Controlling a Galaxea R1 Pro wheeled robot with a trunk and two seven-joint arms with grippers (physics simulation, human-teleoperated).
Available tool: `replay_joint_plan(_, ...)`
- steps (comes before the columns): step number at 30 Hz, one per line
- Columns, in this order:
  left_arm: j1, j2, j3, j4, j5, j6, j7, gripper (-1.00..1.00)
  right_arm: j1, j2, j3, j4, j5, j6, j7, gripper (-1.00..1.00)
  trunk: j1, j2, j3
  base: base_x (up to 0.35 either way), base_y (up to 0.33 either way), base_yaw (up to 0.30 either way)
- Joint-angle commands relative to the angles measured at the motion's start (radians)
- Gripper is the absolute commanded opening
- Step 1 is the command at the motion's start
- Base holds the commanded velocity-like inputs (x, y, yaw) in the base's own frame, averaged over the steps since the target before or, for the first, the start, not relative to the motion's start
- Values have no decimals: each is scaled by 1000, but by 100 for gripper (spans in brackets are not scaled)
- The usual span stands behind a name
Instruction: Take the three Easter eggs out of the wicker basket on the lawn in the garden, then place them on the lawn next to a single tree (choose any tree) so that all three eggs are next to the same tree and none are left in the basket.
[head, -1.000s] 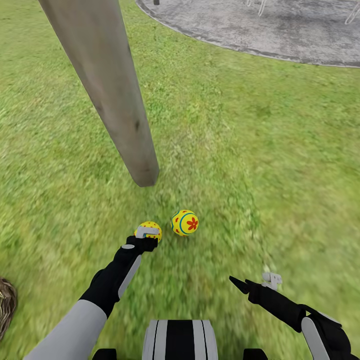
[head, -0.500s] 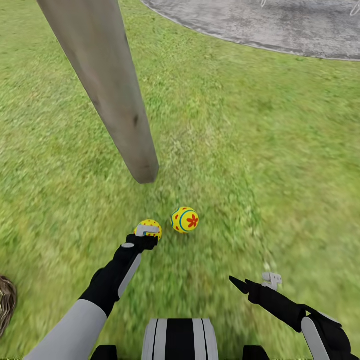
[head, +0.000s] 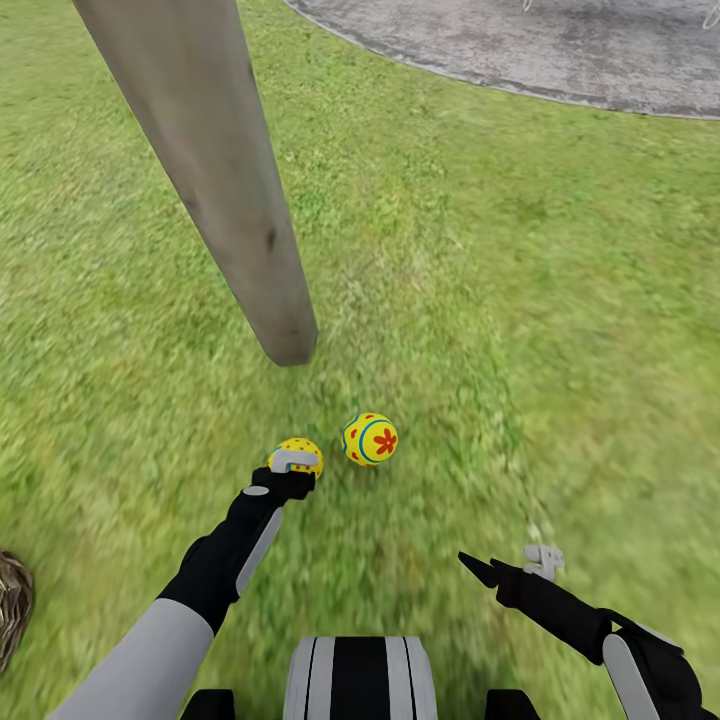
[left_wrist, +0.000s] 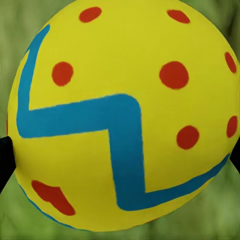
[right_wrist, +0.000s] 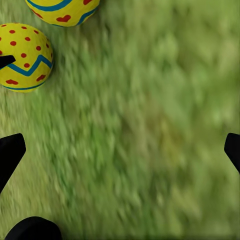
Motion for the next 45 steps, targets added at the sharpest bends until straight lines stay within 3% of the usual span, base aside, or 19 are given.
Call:
replay_joint_plan(1, 0, 0, -4, 20, 30, 1, 7, 100, 0, 0, -1, 0, -5, 7, 1, 100, 0, 0, -1, 0, 0, 0)
replay_joint_plan(6, 0, 0, -4, 20, 30, 1, 7, 100, 0, 0, -1, 0, -4, 7, 1, 100, 0, 0, -1, 0, 0, 0)
replay_joint_plan(28, 0, -1, -2, 23, 29, 11, 5, 100, 0, 0, -1, 0, -4, 7, 0, 100, -10, 5, 84, 0, 0, 0)
replay_joint_plan(30, 0, -1, -2, 22, 30, 21, 2, 100, 0, 0, -1, 0, -4, 7, 0, 100, -10, 5, 84, 0, 0, 0)
replay_joint_plan(34, 0, 0, -2, 3, 30, 59, 1, 100, 0, 0, -1, 0, -4, 7, 1, 100, -10, 5, 84, 0, 0, 0)
replay_joint_plan(38, 0, 0, -1, -83, 30, 189, 1, 100, 0, 0, -1, 0, -4, 7, 1, 100, -11, 6, 96, 0, 0, 0)
replay_joint_plan(45, 0, -1, 7, -154, 30, 307, 1, 100, 0, 0, -1, 0, -5, 7, 1, 100, -14, 7, 123, 0, 0, 0)
